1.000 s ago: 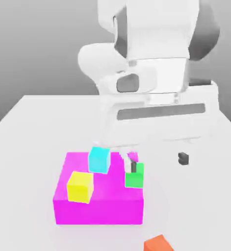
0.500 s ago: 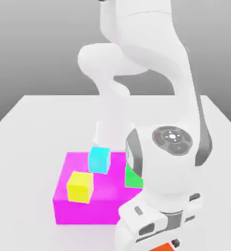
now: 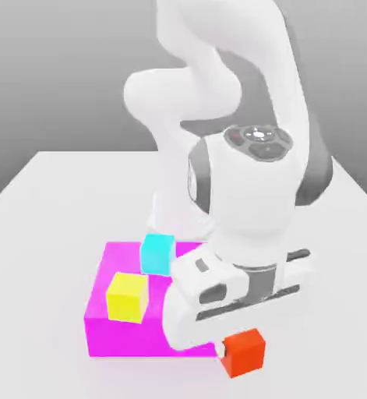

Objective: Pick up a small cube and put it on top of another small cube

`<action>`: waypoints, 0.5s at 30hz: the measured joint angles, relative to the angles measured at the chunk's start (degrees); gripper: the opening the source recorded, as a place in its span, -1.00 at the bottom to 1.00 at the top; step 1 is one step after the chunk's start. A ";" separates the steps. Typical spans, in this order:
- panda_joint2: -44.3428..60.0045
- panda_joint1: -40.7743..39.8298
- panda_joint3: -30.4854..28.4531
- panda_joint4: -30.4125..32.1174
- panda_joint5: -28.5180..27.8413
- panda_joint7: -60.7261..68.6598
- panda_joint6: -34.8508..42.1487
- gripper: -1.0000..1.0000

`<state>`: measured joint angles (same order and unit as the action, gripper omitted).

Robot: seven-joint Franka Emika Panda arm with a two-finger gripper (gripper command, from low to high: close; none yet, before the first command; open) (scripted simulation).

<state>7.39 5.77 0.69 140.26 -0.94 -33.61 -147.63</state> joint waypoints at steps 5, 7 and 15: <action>-10.38 -2.67 -1.24 6.45 -0.03 -1.71 3.92 -1.00; -14.53 -3.30 -1.61 9.03 -0.14 -2.46 5.49 -1.00; -31.14 -7.25 -2.86 19.37 -0.73 -5.59 11.75 -1.00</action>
<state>-23.74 -1.48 -2.17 159.62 -1.67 -39.20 -135.88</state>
